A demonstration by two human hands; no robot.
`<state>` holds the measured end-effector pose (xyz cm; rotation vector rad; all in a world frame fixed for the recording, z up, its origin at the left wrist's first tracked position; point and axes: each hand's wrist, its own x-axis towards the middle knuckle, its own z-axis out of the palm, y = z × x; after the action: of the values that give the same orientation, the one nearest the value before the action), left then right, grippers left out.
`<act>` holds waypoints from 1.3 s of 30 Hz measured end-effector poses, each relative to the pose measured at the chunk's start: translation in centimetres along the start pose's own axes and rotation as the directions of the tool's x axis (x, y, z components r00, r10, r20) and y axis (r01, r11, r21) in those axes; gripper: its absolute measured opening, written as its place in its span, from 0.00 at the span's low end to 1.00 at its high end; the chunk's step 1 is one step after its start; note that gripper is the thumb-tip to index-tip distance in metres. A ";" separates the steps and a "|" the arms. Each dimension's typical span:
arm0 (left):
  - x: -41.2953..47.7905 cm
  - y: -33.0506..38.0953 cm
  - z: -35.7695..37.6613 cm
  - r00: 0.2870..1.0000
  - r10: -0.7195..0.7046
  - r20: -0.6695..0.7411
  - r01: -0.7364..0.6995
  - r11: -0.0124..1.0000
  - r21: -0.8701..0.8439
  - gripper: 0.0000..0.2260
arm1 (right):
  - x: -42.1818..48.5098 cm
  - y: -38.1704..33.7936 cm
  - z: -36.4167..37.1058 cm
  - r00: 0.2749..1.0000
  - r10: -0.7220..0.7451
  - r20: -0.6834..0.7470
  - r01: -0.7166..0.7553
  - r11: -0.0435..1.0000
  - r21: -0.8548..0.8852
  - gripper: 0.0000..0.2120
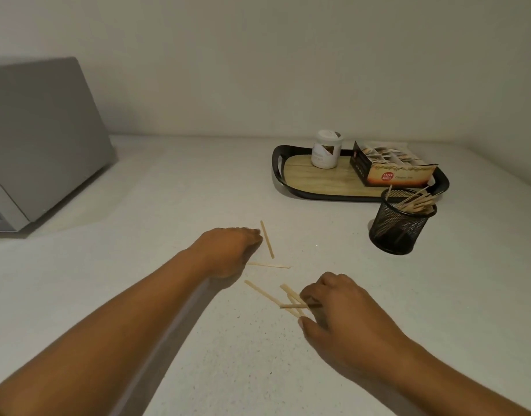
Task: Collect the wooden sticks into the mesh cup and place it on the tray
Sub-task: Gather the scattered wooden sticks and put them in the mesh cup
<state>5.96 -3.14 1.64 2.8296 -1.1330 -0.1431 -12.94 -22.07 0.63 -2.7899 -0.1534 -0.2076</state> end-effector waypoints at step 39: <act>-4.2 3.3 1.4 0.981 0.085 -0.174 -0.115 0.979 -0.167 0.07 | 0.6 -1.0 1.4 0.995 -0.057 -0.079 0.056 0.998 -0.017 0.07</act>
<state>0.52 -2.68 0.89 2.5699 -1.1618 0.0005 -12.35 -20.61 -0.26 -2.7885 -0.2125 -0.3351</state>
